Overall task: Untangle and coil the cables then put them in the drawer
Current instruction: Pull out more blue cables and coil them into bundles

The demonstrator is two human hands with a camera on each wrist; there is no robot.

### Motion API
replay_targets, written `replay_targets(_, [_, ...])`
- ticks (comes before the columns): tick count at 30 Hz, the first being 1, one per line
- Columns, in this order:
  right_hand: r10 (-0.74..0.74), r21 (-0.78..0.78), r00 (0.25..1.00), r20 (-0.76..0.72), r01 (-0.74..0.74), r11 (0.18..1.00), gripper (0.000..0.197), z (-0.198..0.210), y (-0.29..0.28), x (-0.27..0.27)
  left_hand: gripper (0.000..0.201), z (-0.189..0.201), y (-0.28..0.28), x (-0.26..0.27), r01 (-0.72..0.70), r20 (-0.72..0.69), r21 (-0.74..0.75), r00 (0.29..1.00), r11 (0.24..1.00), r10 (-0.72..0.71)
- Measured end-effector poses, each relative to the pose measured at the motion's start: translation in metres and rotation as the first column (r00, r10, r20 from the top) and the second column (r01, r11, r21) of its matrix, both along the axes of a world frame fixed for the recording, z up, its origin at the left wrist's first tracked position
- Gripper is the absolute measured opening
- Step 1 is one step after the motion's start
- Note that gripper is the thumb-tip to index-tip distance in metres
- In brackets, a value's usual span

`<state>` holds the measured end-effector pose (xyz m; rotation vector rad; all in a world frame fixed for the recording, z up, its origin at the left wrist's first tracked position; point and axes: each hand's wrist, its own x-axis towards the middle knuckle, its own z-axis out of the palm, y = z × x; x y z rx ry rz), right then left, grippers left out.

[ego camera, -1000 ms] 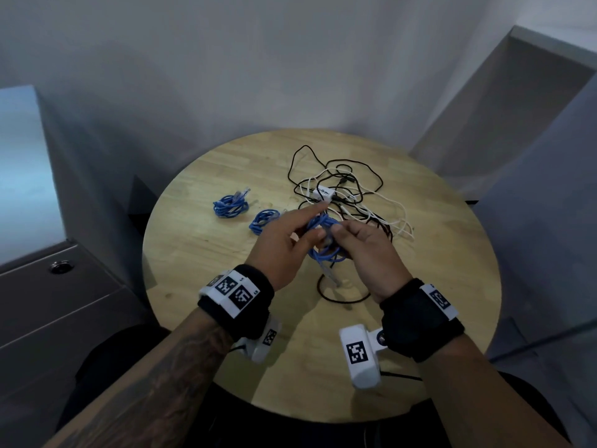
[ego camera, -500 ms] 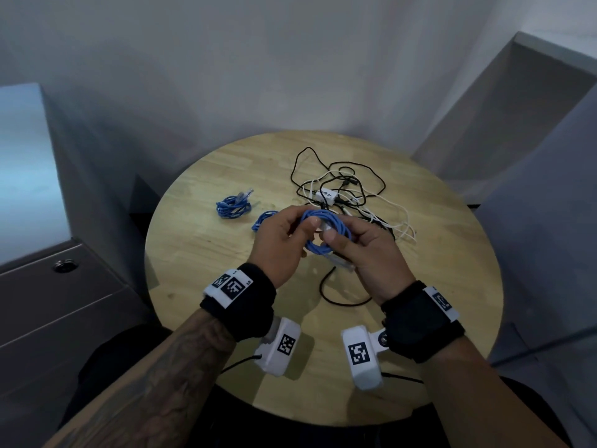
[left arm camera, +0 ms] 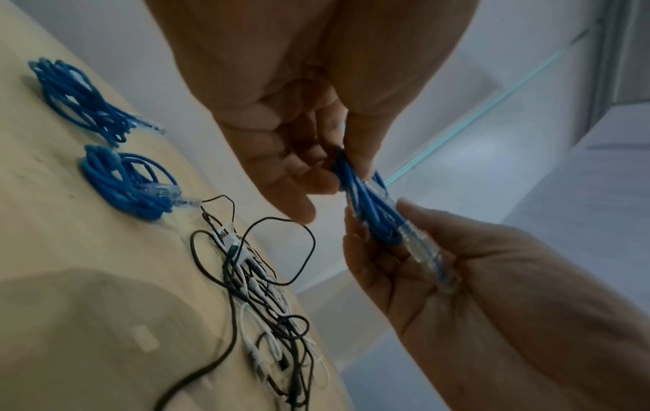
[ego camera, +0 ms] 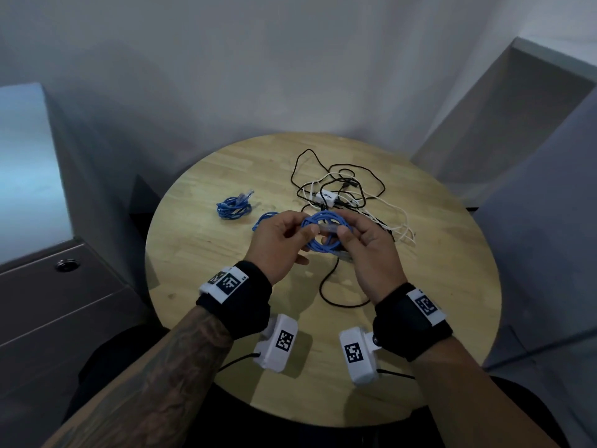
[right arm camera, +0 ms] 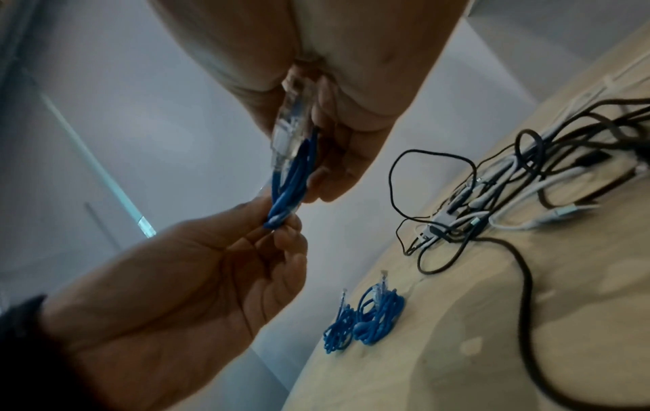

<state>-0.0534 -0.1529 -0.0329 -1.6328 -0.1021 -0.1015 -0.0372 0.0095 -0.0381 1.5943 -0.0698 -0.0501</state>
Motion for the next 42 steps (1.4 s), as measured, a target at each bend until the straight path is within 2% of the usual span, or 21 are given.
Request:
replay_targets(3, [0.030,0.038,0.997,-0.068,-0.027,0.999,0.027,0.001,-0.003,0.002,0.017,0.002,0.001,-0.002,0.006,-0.013,-0.033,1.000,0.999,-0.007])
replay_targets(7, [0.181,0.248,0.964,-0.193,-0.131,0.960,0.034,0.002,-0.005,0.002,0.020,0.003,0.006,-0.001,-0.017,-0.020,-0.064,1.000,0.998,0.016])
replay_targets(11, [0.161,0.337,0.966,-0.201,-0.086,0.938,0.027,-0.001,-0.003,0.003,0.019,0.000,-0.002,-0.007,0.120,-0.074,-0.172,0.988,0.978,-0.135])
replay_targets(14, [0.119,0.338,0.962,-0.246,-0.030,0.941,0.026,-0.002,0.000,0.004,0.018,-0.003,-0.007,-0.010,0.126,-0.078,-0.130,0.988,0.984,-0.136])
replay_targets(17, [0.181,0.423,0.934,-0.309,-0.036,0.905,0.031,0.006,-0.001,0.005,0.019,-0.004,-0.004,-0.005,0.066,-0.047,-0.043,0.997,0.997,-0.068])
replay_targets(19, [0.216,0.390,0.930,-0.297,-0.088,0.917,0.033,0.007,-0.003,0.005,0.018,-0.002,-0.001,-0.003,0.043,-0.027,-0.003,0.999,0.999,-0.044])
replay_targets(23, [0.191,0.241,0.956,-0.222,-0.136,0.961,0.021,0.002,-0.006,0.006,0.017,0.000,0.001,-0.002,0.040,-0.007,0.036,0.999,0.999,-0.040])
replay_targets(28, [0.175,0.253,0.966,-0.188,-0.125,0.959,0.023,0.000,-0.012,0.008,0.019,0.006,0.008,-0.004,0.181,-0.071,-0.053,0.980,0.982,-0.184])
replay_targets(31, [0.117,0.177,0.982,-0.150,-0.090,0.980,0.022,-0.003,-0.007,0.007,0.018,0.005,0.007,-0.004,0.092,-0.104,-0.148,0.989,0.985,-0.108])
replay_targets(33, [0.064,0.101,0.991,-0.113,-0.053,0.994,0.022,-0.005,-0.002,0.007,0.014,0.003,0.005,-0.003,0.005,-0.099,-0.148,0.995,0.989,-0.020])
replay_targets(37, [0.056,0.056,0.995,-0.082,-0.051,0.997,0.025,-0.008,0.001,0.005,0.011,0.002,0.002,-0.005,0.041,-0.089,-0.163,0.994,0.986,-0.057])
replay_targets(40, [0.038,0.046,0.993,-0.114,-0.033,0.998,0.024,-0.007,0.001,0.003,0.007,0.001,0.002,-0.005,0.007,-0.035,-0.028,0.999,1.000,-0.008])
replay_targets(42, [0.035,0.075,0.984,-0.174,-0.022,0.997,0.034,-0.005,0.004,0.001,0.007,0.000,0.002,-0.003,-0.083,0.027,0.094,0.996,0.992,0.081])
